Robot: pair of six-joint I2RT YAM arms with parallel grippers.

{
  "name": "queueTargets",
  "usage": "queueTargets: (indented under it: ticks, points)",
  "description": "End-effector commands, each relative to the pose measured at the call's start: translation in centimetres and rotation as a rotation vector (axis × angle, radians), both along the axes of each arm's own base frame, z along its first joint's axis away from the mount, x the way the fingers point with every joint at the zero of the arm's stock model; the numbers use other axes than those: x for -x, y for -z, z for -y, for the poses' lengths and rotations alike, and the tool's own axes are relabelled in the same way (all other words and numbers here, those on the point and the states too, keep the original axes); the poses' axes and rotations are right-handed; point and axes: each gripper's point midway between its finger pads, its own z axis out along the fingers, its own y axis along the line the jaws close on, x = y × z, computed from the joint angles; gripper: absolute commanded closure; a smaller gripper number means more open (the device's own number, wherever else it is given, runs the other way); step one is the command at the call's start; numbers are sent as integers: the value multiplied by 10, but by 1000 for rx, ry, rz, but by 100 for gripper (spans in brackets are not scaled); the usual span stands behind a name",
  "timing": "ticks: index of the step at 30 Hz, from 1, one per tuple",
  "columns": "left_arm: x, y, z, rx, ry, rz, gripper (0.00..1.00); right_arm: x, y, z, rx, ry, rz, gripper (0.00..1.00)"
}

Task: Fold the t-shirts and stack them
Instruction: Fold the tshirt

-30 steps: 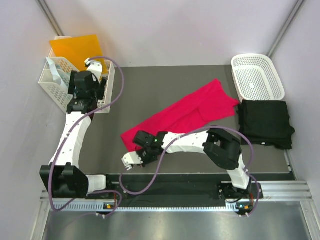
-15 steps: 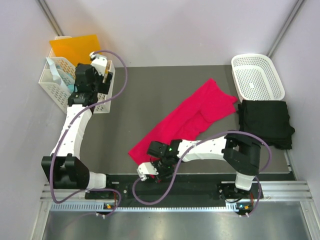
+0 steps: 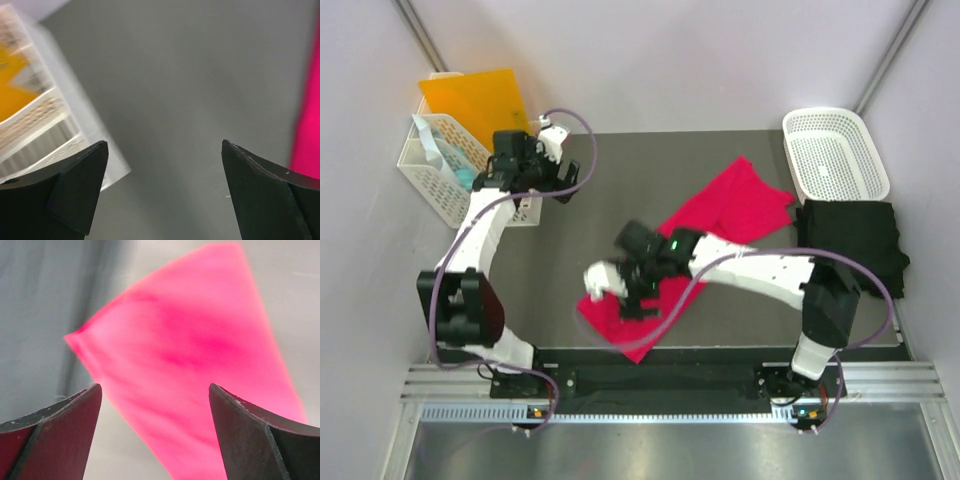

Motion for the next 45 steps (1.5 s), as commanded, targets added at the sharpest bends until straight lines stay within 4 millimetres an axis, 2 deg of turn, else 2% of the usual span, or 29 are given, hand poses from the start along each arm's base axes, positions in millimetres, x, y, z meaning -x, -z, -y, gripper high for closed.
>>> queueTargets:
  ticks: [1, 2, 3, 4, 5, 6, 7, 8, 9, 10, 11, 12, 13, 14, 15, 16, 17, 20, 22, 26, 31, 34, 37, 45]
  points:
    - [8, 4, 74, 245, 298, -164, 1, -102, -130, 9, -256, 272, 126, 13]
    - [1, -3, 85, 270, 308, -175, 1, -148, -147, 32, -273, 408, 178, 13]
    - [1, 20, 94, 303, 338, -268, 1, -176, -181, 40, -338, 488, 228, 12]
    - [-3, 25, 100, 309, 353, -292, 1, -198, -198, 54, -361, 555, 267, 12]
    - [-14, 13, 112, 308, 379, -269, 1, -234, -213, 87, -365, 675, 330, 12]
    - [-19, 35, 118, 318, 380, -339, 1, -254, -238, 103, -402, 732, 384, 11]
    - [-23, 36, 126, 336, 406, -351, 1, -268, -248, 121, -404, 781, 421, 12]
    - [-34, 22, 139, 336, 435, -317, 1, -287, -257, 152, -406, 855, 456, 11]
    - [-43, 43, 145, 337, 435, -356, 1, -296, -266, 168, -417, 900, 482, 10]
    - [-56, 32, 154, 338, 452, -319, 1, -304, -269, 185, -413, 946, 506, 10]
    - [-59, 37, 166, 341, 474, -324, 1, -312, -272, 210, -403, 1001, 529, 10]
    - [-67, 60, 174, 346, 481, -359, 1, -314, -266, 222, -380, 1028, 531, 10]
    - [-77, 50, 183, 354, 509, -321, 1, -315, -265, 235, -359, 1066, 543, 10]
    - [-80, 54, 194, 364, 527, -325, 1, -314, -261, 250, -338, 1099, 546, 10]
    - [-86, 76, 202, 377, 530, -353, 1, -312, -259, 257, -318, 1108, 554, 10]
    - [-96, 72, 210, 390, 545, -315, 1, -310, -257, 266, -289, 1130, 573, 10]
    - [-96, 76, 221, 426, 563, -327, 1, -303, -258, 271, -276, 1130, 586, 9]
    - [-98, 104, 244, 486, 599, -361, 1, -294, -257, 285, -223, 1127, 632, 9]
    - [-95, 111, 256, 513, 619, -378, 1, -292, -255, 293, -194, 1136, 642, 9]
    - [-81, 123, 285, 575, 669, -433, 1, -284, -260, 296, -201, 1145, 647, 9]
    - [-75, 126, 307, 644, 695, -468, 2, -279, -256, 296, -197, 1141, 635, 10]
    - [-75, 128, 313, 691, 699, -490, 3, -281, -256, 294, -202, 1140, 626, 11]
    - [-72, 134, 320, 717, 709, -514, 5, -283, -264, 291, -231, 1144, 630, 12]
    - [-58, 160, 331, 721, 705, -589, 9, -290, -268, 286, -261, 1150, 616, 14]
